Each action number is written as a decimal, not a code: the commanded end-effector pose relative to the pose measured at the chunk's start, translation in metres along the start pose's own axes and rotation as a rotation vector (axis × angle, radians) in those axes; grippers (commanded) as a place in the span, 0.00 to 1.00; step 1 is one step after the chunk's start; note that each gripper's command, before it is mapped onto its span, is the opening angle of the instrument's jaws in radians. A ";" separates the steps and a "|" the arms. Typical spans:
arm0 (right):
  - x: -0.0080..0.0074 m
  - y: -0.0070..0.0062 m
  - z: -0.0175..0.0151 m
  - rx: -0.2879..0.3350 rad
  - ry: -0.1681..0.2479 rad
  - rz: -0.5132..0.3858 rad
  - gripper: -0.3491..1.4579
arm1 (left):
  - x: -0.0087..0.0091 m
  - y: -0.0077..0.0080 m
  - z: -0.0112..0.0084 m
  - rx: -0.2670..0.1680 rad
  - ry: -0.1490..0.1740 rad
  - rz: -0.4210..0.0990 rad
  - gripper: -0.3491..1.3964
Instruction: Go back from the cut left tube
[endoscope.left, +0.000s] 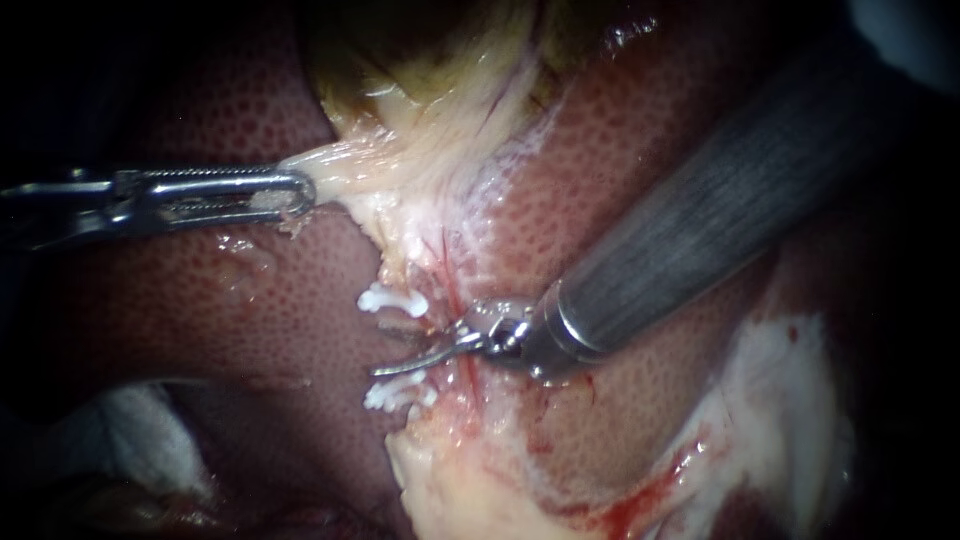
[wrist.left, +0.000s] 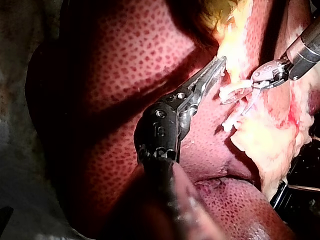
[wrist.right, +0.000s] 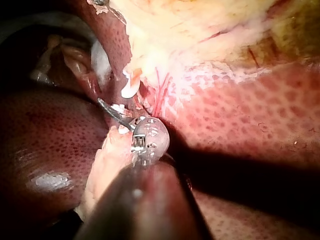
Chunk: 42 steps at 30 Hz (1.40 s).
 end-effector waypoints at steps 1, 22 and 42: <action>-0.0001 -0.0003 -0.0002 0.003 -0.003 -0.020 0.98 | 0.0000 -0.0001 0.0000 -0.001 0.000 0.000 0.00; 0.0006 -0.0041 -0.0177 -0.128 0.005 -0.336 0.98 | -0.0001 -0.0004 0.0002 0.000 0.000 0.000 0.00; 0.0024 -0.0056 -0.0228 -0.246 -0.010 -0.410 0.98 | -0.0032 -0.0005 0.0042 -0.014 0.001 0.016 0.00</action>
